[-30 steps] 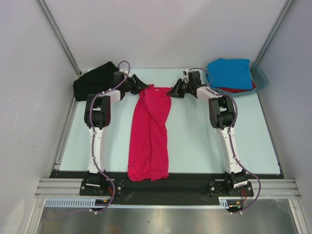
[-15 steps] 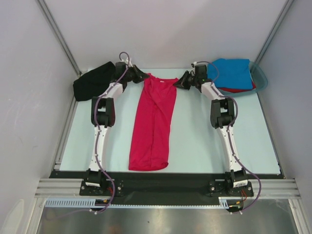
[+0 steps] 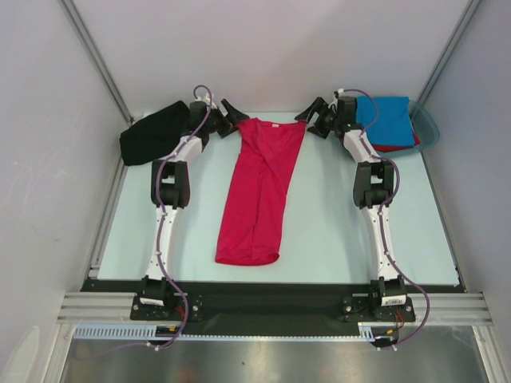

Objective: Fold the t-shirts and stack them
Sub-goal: Fold the tshirt

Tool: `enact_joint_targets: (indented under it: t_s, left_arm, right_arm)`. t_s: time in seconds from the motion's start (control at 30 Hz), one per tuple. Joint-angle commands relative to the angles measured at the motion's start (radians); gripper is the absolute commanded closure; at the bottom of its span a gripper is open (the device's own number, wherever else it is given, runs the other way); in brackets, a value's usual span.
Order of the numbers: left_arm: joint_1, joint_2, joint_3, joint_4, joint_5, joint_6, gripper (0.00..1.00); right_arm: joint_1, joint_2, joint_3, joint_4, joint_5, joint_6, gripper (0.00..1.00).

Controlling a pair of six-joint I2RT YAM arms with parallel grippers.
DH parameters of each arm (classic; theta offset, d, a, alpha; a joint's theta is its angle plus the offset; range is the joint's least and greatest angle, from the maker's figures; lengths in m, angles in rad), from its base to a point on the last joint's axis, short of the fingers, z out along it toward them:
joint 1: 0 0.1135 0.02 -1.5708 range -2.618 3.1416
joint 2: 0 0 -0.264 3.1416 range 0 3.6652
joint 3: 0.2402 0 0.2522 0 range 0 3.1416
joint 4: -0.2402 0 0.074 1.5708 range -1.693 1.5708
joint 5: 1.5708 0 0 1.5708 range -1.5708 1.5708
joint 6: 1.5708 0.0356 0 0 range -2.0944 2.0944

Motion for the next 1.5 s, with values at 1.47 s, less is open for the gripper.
enact_joint_targets:
  t_s: [1.47]
  left_arm:
    - [-0.504, -1.396, -1.845, -0.240, -0.669, 0.104, 0.00]
  right_arm:
    - [0.869, -1.162, -1.498, -0.351, 0.747, 0.097, 0.05]
